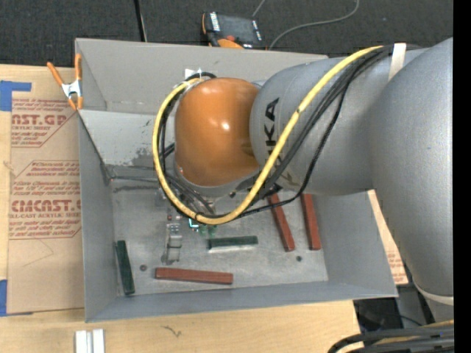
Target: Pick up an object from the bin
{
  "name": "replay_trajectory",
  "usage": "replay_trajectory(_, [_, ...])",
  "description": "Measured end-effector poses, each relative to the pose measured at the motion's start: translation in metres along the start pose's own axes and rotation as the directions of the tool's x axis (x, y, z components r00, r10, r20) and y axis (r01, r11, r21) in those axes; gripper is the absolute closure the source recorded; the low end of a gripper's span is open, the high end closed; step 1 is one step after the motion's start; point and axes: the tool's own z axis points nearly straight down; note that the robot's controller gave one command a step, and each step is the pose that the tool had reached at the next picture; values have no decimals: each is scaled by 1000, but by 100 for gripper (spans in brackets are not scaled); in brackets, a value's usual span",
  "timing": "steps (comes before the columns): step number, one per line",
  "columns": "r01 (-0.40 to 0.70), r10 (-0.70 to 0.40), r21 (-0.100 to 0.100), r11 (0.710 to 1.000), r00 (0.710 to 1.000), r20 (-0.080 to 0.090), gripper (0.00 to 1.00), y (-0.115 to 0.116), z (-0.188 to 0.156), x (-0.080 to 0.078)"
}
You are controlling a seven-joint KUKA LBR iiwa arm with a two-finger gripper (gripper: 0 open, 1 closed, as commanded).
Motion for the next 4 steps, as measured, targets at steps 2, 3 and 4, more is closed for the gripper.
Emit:
replay_trajectory(2, [189,-189,-1,982,982,6,100,-104,119,20])
replay_trajectory(3, [339,-339,6,941,941,14,100,-154,7,-17])
replay_trajectory(4, [307,-307,5,952,952,18,100,-159,-108,-15])
